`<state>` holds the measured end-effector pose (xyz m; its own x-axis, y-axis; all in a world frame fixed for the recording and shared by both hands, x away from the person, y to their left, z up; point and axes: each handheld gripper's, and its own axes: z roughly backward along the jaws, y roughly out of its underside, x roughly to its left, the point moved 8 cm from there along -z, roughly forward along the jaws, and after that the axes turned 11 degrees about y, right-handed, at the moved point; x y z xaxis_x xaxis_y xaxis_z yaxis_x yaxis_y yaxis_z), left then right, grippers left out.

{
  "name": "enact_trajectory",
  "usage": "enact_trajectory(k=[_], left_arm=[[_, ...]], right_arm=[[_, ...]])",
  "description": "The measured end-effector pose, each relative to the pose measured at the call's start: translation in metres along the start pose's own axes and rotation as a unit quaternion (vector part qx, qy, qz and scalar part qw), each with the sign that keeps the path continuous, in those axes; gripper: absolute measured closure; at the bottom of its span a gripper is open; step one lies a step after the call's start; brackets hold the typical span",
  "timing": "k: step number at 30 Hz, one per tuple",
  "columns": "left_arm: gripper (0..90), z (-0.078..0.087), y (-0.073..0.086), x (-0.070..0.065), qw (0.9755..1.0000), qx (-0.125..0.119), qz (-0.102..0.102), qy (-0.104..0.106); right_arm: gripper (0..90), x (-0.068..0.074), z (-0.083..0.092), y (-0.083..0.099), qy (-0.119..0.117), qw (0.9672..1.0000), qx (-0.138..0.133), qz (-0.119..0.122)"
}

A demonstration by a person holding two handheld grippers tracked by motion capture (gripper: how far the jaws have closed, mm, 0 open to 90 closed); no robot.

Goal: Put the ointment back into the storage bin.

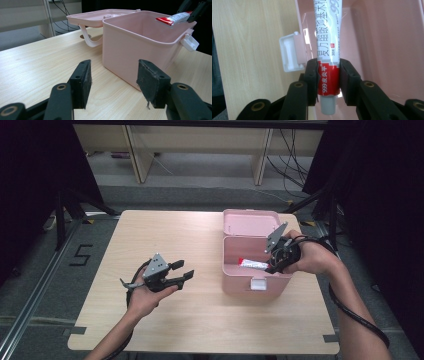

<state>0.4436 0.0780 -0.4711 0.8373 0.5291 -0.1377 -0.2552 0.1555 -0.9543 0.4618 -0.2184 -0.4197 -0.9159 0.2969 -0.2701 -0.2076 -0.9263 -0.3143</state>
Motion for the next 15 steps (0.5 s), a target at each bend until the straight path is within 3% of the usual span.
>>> enact_trajectory(k=[3, 5, 9, 12, 15], left_arm=[[44.7, 0.0000, 0.0008, -0.0002, 1.0000, 0.001, 0.000, 0.000], [44.7, -0.0001, 0.0014, -0.0001, 1.0000, 0.002, 0.000, 0.000], [44.7, -0.0001, 0.0017, -0.0001, 1.0000, 0.003, 0.000, 0.000], [44.7, -0.0009, 0.0014, -0.0002, 1.0000, -0.004, 0.000, 0.005], [44.7, 0.0003, 0.0023, 0.0002, 1.0000, 0.003, 0.000, 0.000]], right_arm=[[71.4, -0.0028, -0.0032, 0.0005, 0.002, 1.0000, 0.000, 0.008], [71.4, -0.0023, -0.0049, 0.0031, 0.002, 0.9999, 0.014, -0.006], [71.4, -0.0034, -0.0074, 0.0035, 0.003, 0.9998, 0.018, -0.006], [71.4, -0.0057, -0.0105, 0.0018, 0.000, 0.9999, 0.008, 0.012], [71.4, -0.0047, -0.0110, 0.0036, 0.004, 0.9998, 0.021, -0.001]])
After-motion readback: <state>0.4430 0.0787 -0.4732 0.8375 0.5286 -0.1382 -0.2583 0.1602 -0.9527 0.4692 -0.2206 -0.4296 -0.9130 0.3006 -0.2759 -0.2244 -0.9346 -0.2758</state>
